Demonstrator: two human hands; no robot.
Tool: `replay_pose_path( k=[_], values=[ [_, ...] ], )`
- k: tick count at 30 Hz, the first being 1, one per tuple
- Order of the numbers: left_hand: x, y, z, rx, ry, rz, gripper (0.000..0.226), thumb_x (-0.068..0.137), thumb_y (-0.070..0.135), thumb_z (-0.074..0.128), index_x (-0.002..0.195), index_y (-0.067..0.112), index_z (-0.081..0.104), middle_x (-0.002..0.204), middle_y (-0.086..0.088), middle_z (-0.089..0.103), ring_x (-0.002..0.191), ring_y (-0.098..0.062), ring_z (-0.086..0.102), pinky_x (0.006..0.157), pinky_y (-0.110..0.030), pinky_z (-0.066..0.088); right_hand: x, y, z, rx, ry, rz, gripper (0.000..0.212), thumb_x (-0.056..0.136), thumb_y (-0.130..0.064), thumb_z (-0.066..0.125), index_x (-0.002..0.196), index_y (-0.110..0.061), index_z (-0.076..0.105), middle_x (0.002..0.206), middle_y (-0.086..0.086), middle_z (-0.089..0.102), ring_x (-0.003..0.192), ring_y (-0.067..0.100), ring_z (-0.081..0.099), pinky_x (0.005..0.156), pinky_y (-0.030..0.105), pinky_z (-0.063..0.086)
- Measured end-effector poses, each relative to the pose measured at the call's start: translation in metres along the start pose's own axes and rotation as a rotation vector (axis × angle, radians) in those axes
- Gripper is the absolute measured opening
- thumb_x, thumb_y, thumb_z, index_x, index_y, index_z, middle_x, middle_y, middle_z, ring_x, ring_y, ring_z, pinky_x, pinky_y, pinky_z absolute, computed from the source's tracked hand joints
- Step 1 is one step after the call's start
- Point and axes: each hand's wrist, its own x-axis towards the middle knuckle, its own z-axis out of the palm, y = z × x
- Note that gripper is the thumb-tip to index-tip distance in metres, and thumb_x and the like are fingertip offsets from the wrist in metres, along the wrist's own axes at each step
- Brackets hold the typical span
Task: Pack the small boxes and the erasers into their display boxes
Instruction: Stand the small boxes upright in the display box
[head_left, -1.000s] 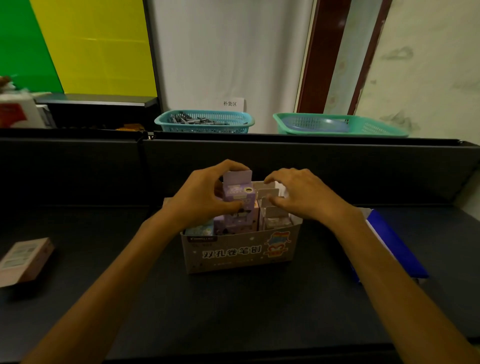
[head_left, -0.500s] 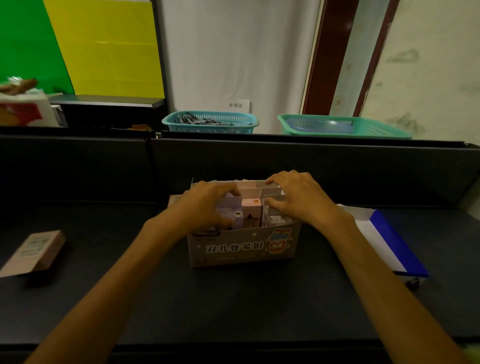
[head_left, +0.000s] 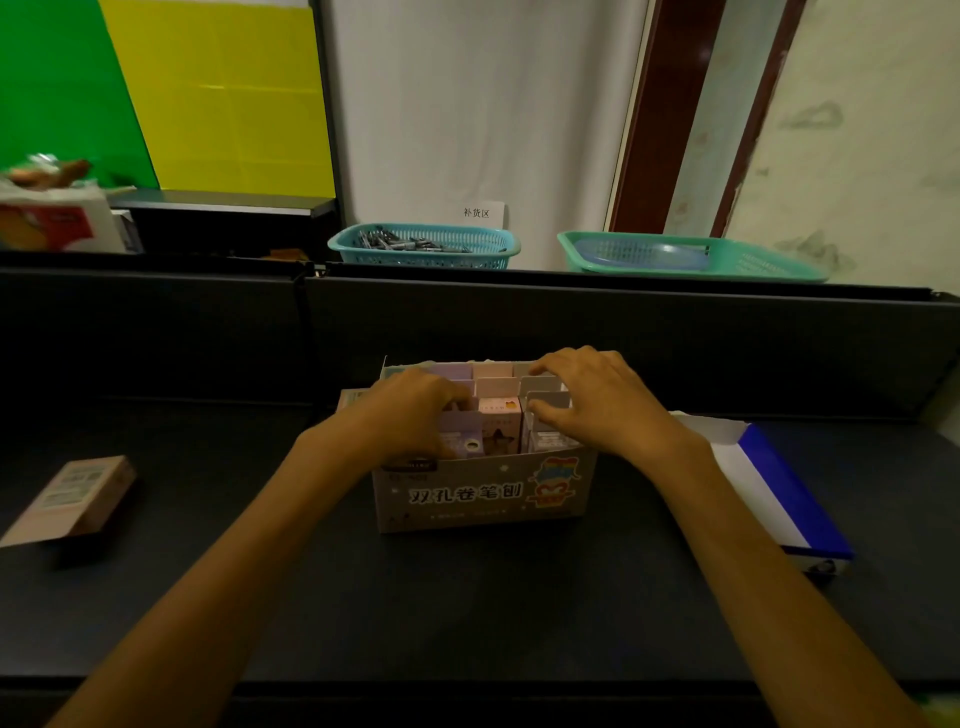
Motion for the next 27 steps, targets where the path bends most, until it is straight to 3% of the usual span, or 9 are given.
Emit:
replay_pose_path(
  k=[6, 9, 14, 18, 27],
  values=[
    [0.002, 0.005, 0.005, 0.05, -0.055, -0.032, 0.04, 0.084, 0.03, 0.067, 0.122, 0.026, 0.056, 0.12, 0.002, 0.057, 0.109, -0.013, 0.052, 0.078, -0.022, 0.035, -0.001, 0.001, 0.0, 0.02, -0.007, -0.009, 0.048, 0.09, -0.045, 0.056, 0.134, -0.029, 0.044, 0.135, -0.004, 0.05, 0.125, 0.014, 0.042, 0.108, 0.036, 0.027],
    [0.002, 0.006, 0.005, 0.056, -0.04, -0.045, 0.04, 0.082, 0.03, 0.069, 0.12, 0.026, 0.055, 0.12, 0.002, 0.056, 0.107, -0.014, 0.053, 0.084, -0.025, 0.041, -0.003, 0.004, 0.001, 0.023, -0.008, -0.003, 0.048, 0.09, -0.045, 0.056, 0.134, -0.029, 0.044, 0.135, -0.004, 0.049, 0.125, 0.014, 0.042, 0.108, 0.036, 0.027],
    [-0.001, 0.002, 0.004, 0.077, 0.007, -0.077, 0.046, 0.079, 0.041, 0.07, 0.119, 0.027, 0.05, 0.123, 0.002, 0.051, 0.105, -0.013, 0.052, 0.089, -0.034, 0.049, -0.003, 0.004, 0.002, 0.025, -0.009, -0.009, 0.049, 0.09, -0.046, 0.055, 0.134, -0.029, 0.044, 0.135, -0.003, 0.05, 0.125, 0.014, 0.042, 0.108, 0.035, 0.026],
    [-0.012, -0.002, -0.006, 0.107, 0.062, -0.13, 0.057, 0.078, 0.048, 0.067, 0.127, 0.028, 0.045, 0.127, 0.004, 0.048, 0.11, -0.014, 0.05, 0.09, -0.031, 0.046, -0.001, 0.0, 0.002, 0.029, -0.007, -0.031, 0.05, 0.09, -0.046, 0.055, 0.135, -0.029, 0.044, 0.135, -0.004, 0.049, 0.125, 0.014, 0.041, 0.108, 0.035, 0.027],
    [-0.049, -0.042, -0.034, 0.237, 0.212, -0.319, 0.057, 0.085, 0.048, 0.059, 0.135, 0.029, 0.039, 0.131, 0.0, 0.047, 0.12, -0.019, 0.044, 0.093, -0.038, 0.041, 0.017, -0.036, 0.007, 0.003, -0.069, -0.119, 0.053, 0.091, -0.048, 0.053, 0.138, -0.028, 0.04, 0.136, -0.002, 0.048, 0.123, 0.018, 0.042, 0.104, 0.036, 0.028]
  ],
)
